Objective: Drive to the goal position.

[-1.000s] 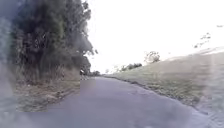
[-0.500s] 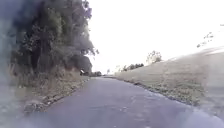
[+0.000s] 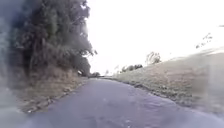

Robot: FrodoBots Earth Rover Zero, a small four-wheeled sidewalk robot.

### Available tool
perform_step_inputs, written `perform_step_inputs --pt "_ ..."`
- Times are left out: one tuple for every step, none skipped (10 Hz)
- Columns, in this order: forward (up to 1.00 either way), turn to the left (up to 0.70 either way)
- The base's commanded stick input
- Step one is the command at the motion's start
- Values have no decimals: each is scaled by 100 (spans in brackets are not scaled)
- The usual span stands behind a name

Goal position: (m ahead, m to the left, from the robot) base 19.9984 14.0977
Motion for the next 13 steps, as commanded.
perform_step_inputs --pt "100 9" --pt "100 0" --pt "100 0" --pt "100 0" --pt "100 40" --pt "100 40" --pt "100 40" --pt "100 40" --pt "100 40" --pt "100 27" --pt "100 2" --pt "100 0" --pt "100 0"
